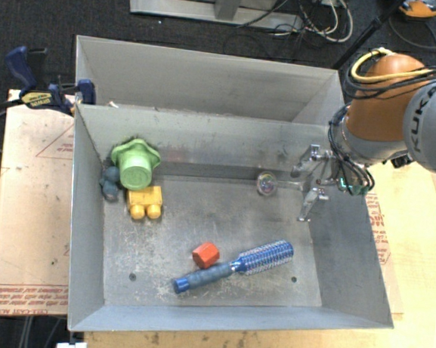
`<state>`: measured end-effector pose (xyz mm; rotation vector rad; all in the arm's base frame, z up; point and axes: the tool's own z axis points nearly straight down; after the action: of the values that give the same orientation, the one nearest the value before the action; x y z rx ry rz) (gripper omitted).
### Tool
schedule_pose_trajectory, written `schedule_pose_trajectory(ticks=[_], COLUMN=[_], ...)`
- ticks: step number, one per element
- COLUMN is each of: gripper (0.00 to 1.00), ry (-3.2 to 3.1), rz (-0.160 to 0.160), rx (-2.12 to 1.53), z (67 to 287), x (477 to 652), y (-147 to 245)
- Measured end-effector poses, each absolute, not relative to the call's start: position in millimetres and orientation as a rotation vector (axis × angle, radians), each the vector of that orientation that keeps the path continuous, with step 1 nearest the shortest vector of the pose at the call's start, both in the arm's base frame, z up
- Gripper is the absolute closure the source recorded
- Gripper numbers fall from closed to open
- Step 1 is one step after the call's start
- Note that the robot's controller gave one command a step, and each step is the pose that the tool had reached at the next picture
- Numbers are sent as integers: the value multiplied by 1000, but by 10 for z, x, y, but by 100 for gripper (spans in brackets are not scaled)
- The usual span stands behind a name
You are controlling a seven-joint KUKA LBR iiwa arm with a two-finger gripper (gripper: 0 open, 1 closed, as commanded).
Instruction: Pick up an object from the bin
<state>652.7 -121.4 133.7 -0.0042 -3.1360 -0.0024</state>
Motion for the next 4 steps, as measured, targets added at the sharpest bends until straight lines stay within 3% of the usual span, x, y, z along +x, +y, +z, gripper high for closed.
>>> schedule_pose_trajectory(ticks=[1, 2, 3, 4], gripper=[0, 0, 0, 0], ry=[-3136, -3138, -3102, -3099], rz=[0, 2, -2, 5], rx=[-241, -129, 497, 627], z=[816, 978, 1422, 833], x=[6252, 5708, 4811, 4874], y=[-659, -1246, -886, -384])
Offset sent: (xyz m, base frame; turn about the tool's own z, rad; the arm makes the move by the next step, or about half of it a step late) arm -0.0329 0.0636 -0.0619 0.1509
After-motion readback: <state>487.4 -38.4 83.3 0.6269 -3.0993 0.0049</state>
